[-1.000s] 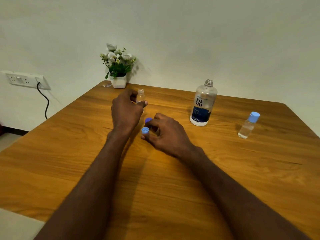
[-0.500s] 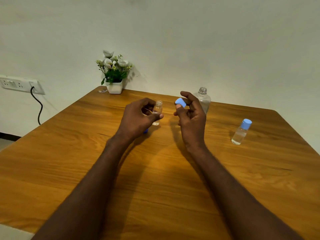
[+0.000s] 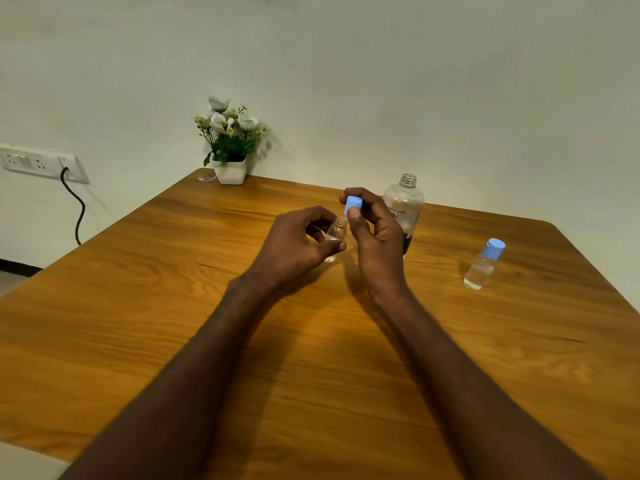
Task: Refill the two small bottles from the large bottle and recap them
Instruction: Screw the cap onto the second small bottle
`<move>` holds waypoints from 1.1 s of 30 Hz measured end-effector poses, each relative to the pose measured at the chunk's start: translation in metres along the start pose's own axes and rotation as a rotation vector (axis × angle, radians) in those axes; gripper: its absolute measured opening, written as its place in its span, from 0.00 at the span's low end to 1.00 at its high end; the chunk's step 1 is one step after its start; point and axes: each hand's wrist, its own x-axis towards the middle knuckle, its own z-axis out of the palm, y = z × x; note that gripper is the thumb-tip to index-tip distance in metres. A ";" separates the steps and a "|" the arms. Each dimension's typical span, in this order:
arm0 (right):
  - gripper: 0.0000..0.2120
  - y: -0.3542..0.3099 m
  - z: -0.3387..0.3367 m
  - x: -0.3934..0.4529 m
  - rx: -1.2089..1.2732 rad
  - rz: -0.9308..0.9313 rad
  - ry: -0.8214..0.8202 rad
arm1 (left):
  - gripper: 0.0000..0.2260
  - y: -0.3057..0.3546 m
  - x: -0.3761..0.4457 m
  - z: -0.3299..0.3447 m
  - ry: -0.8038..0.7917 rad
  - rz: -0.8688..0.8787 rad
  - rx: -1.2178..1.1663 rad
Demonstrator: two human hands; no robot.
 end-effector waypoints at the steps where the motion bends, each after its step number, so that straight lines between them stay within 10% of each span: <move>1: 0.12 0.000 0.000 0.000 0.003 0.009 0.005 | 0.14 0.000 0.000 0.001 -0.004 0.000 -0.001; 33: 0.14 0.009 -0.007 0.001 0.037 0.044 0.025 | 0.14 0.001 0.001 0.002 0.040 -0.002 -0.070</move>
